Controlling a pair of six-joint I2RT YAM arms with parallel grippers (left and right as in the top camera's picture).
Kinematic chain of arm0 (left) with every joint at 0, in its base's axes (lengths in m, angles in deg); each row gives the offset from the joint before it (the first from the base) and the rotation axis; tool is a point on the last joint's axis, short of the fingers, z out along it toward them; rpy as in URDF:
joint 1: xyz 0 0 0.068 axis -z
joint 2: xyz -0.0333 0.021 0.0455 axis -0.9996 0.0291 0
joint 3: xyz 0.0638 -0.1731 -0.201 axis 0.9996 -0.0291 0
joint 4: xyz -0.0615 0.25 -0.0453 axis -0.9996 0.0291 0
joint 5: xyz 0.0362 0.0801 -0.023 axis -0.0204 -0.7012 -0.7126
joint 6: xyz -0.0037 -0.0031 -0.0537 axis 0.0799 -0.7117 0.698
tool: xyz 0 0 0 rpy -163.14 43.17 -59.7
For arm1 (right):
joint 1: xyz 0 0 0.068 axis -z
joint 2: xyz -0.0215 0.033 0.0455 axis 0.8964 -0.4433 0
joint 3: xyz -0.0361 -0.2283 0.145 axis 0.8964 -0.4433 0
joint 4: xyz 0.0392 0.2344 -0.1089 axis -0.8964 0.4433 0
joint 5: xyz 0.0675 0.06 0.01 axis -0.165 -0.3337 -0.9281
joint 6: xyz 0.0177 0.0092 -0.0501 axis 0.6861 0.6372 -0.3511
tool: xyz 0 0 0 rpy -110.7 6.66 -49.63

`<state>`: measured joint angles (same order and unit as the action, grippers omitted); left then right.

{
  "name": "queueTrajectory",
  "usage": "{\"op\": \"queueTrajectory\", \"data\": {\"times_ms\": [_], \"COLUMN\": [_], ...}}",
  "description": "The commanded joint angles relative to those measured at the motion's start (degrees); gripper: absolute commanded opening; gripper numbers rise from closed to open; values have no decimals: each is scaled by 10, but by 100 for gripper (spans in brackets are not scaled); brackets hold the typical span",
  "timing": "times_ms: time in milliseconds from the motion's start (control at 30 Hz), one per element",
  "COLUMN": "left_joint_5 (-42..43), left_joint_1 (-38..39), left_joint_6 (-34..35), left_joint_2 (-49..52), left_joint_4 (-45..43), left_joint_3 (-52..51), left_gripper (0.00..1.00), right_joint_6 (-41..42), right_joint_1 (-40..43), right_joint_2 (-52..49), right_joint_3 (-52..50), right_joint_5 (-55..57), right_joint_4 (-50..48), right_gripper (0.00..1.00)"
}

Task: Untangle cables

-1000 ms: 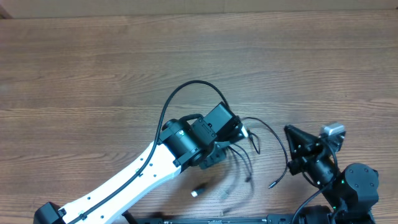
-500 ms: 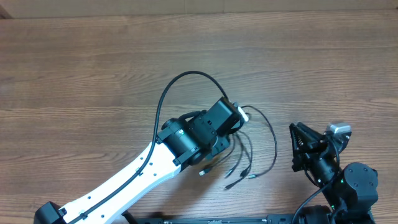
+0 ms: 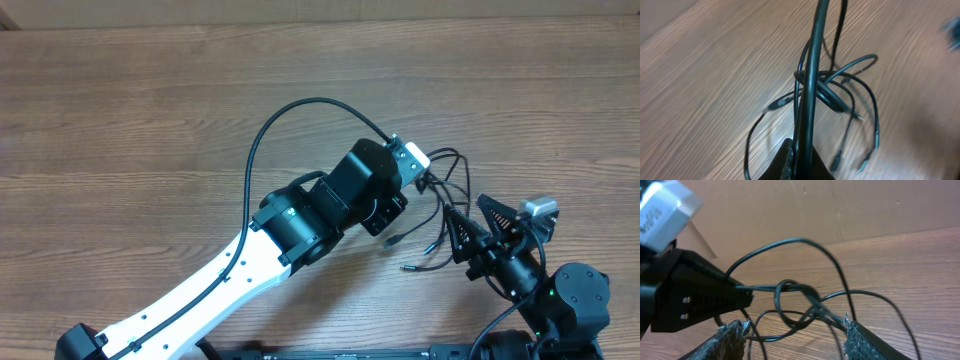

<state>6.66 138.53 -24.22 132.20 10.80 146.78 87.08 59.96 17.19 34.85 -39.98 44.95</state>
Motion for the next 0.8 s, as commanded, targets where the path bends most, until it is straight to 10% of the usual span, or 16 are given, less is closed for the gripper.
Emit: {"op": "queueTrajectory", "data": {"times_ms": [0, 767], "left_joint_5": [103, 217], "left_joint_1": [-4, -27], "left_joint_6": [18, 15], "left_joint_2": [-4, -207], "left_joint_4": [-29, -33], "left_joint_3": [3, 3], "left_gripper": [4, 4], "right_joint_6": [6, 7], "right_joint_1": [3, 3], "right_joint_2": [5, 5], "right_joint_3": [12, 12], "right_joint_5": [-5, 32], "right_joint_4": [-4, 8], "right_gripper": [64, 63]}}
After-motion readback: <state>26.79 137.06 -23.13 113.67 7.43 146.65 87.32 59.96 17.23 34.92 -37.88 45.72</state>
